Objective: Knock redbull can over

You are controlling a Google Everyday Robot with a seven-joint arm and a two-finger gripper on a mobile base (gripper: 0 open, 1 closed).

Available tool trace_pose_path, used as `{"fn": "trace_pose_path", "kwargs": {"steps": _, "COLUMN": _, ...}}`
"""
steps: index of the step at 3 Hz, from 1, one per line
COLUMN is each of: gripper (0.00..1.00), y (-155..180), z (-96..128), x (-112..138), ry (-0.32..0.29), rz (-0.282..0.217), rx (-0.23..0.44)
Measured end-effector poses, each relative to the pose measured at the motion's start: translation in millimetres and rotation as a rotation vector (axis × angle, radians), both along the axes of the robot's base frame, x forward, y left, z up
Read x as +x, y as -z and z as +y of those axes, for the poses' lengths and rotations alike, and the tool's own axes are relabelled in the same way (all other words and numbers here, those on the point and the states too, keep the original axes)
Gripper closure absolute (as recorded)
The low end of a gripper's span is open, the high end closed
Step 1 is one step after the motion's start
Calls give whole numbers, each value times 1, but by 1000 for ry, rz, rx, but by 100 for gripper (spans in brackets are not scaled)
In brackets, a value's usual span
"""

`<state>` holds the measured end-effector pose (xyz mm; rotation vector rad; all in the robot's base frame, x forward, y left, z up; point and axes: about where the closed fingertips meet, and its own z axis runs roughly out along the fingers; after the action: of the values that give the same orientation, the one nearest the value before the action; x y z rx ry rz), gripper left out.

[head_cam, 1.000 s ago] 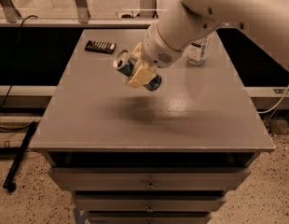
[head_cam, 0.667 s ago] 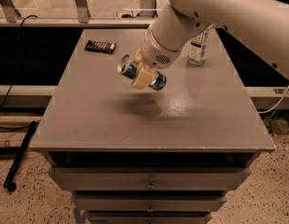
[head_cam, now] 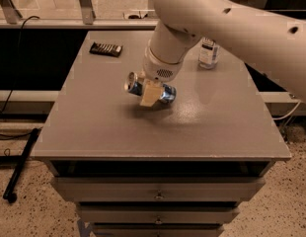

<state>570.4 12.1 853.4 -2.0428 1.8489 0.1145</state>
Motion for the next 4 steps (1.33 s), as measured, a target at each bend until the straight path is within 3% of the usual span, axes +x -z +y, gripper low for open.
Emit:
{"fn": "trace_pose_path", "kwargs": {"steps": 1, "gripper": 4, "y": 8, "z": -1, "x": -3, "ry": -4, "rz": 13, "rx": -25}}
{"fn": "trace_pose_path", "kwargs": {"steps": 2, "gripper": 0, "y": 10, "z": -2, "x": -5, "ry": -6, "rz": 17, "rx": -31}}
{"fn": "trace_pose_path", "kwargs": {"steps": 3, "gripper": 0, "y": 4, "z": -8, "x": -8, "ry": -12, "rz": 27, "rx": 5}}
{"fn": "trace_pose_path", "kwargs": {"steps": 4, "gripper": 0, "y": -8, "z": -40, "x": -4, "ry": 2, "rz": 71, "rx": 116}}
